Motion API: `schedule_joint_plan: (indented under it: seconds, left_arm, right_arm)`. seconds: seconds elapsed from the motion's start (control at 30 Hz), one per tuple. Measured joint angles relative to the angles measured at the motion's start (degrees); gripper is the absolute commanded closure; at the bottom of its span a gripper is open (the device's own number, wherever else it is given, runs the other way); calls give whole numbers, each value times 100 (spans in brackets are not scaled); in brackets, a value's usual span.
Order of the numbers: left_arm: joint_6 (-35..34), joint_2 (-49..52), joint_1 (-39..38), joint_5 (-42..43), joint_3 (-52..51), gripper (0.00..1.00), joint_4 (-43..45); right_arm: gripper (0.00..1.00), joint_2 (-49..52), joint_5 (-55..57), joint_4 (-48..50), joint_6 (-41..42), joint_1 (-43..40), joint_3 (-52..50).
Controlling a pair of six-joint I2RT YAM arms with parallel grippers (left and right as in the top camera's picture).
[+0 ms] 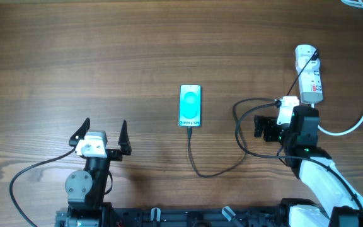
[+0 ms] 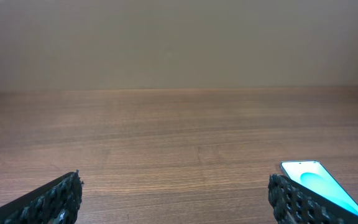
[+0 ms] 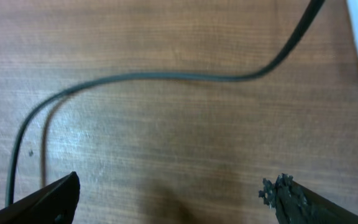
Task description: Plug charger to phone and switch on socket
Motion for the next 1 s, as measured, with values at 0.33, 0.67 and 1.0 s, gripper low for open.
schedule_joint_plan:
  seconds: [0.33, 0.67, 1.0]
  left_arm:
    - [0, -2, 0, 0, 0, 0, 0]
    - [0, -2, 0, -2, 0, 0, 0]
    - [0, 0, 0, 0, 0, 0, 0]
  right_arm:
    - [0, -531, -205, 815, 197, 0, -1084]
    - [0, -2295, -306, 435, 280, 0, -1716]
    - [0, -3869, -409, -492, 280, 0, -1790]
